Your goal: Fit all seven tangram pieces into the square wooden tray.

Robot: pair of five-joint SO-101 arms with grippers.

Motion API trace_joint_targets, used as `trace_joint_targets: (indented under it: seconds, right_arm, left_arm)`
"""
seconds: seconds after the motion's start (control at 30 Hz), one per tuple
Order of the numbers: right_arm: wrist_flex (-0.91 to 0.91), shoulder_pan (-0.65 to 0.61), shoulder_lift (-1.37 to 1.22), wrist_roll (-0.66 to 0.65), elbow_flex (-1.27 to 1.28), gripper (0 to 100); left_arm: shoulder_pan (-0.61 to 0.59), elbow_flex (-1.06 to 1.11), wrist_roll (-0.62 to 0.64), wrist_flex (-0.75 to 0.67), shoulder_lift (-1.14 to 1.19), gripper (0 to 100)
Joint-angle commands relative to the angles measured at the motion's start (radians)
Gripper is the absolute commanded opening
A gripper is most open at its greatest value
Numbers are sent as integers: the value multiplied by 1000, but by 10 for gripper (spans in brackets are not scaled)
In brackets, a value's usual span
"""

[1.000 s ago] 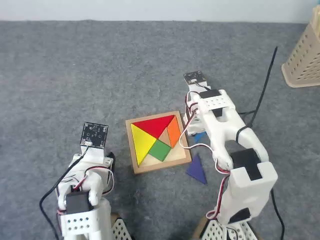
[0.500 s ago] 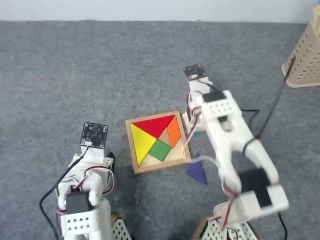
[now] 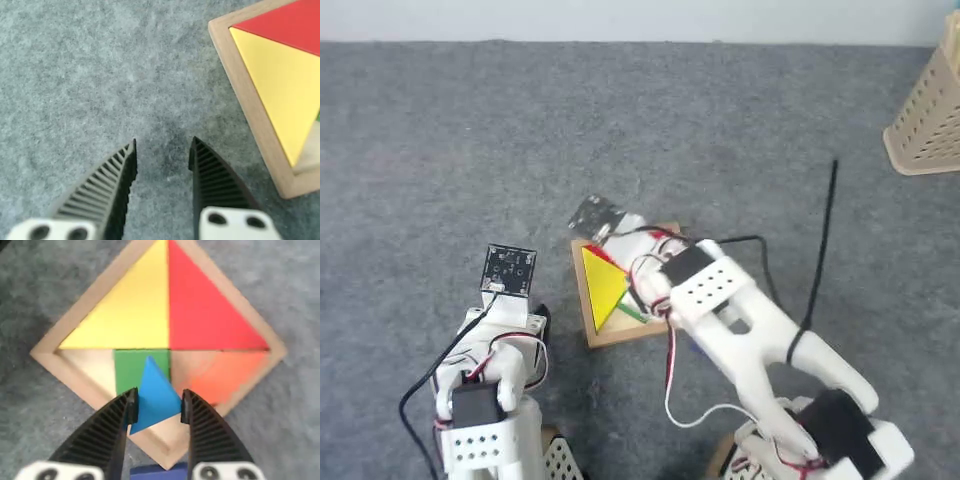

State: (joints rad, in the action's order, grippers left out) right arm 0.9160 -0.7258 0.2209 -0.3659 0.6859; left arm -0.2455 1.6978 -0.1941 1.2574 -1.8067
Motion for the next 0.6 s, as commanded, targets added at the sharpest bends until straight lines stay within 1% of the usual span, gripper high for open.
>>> trace_joint_targets:
  seconds: [0.0,0.17,0.3,0.57]
  right_arm:
    - [-21,-25,-62,-25,-84,58]
    - [-22,-45,-153,-97,-121,58]
    - [-21,-68,-160,-104,-123,58]
    - [-21,-70,-160,-124,-123,58]
  left_arm:
    - [0,-12,-2,6,-18,167]
    - [0,-12,-2,6,-18,167]
    - [0,-12,-2,6,-18,167]
    - [0,-12,-2,6,-18,167]
